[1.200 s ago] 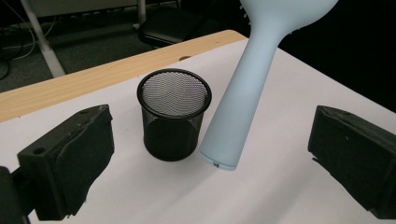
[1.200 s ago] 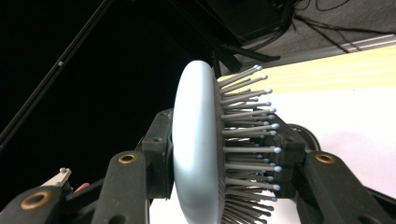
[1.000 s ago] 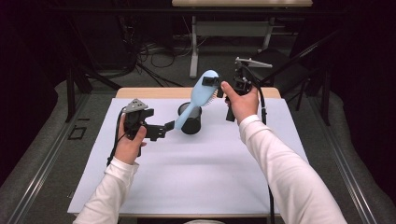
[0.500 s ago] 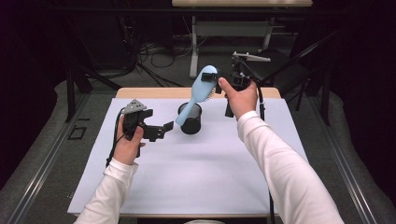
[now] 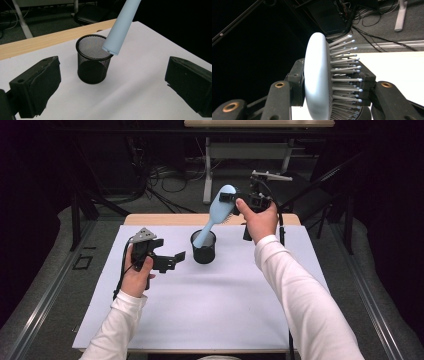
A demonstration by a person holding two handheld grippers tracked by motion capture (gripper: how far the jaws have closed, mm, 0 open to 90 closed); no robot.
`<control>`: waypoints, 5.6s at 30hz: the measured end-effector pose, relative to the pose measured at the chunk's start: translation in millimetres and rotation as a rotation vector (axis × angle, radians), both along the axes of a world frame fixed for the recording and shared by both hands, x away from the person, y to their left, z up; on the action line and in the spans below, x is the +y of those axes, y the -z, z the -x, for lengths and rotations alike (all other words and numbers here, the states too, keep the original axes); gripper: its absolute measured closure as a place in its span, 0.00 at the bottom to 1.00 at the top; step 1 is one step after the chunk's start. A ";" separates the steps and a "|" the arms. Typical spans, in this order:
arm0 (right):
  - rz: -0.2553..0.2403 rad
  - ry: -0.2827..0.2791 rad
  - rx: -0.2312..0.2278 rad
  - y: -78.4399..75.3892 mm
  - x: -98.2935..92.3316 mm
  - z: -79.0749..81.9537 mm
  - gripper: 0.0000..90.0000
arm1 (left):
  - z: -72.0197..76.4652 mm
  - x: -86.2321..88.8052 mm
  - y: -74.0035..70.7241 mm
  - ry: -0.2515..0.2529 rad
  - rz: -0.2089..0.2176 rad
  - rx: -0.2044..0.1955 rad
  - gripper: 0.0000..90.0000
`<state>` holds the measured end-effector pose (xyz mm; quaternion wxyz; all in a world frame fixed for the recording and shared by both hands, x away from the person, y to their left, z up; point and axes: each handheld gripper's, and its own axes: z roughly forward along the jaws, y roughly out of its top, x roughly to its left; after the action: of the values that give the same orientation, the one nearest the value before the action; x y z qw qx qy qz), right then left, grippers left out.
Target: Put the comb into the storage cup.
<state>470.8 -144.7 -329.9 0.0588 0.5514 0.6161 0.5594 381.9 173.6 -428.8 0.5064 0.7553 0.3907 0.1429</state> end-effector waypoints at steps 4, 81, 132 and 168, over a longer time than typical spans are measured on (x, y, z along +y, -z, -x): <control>0.008 0.014 -0.010 -1.3 -0.7 -3.5 0.57 | 0.8 2.5 0.0 -0.001 0.006 0.000 0.01; 0.378 -0.015 -0.233 46.1 64.5 -18.6 0.57 | -3.0 9.4 7.2 -0.013 0.011 0.026 0.01; 0.461 -0.083 -0.209 81.7 82.3 -21.2 0.53 | -5.4 7.6 11.7 -0.011 -0.001 0.041 0.01; 0.455 -0.081 -0.182 80.9 84.6 -20.3 0.35 | -6.6 8.6 13.1 -0.015 -0.003 0.046 0.01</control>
<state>491.1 -60.1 -410.8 0.2142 0.4462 0.7399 0.4556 388.5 182.2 -442.0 0.4950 0.7562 0.4078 0.1300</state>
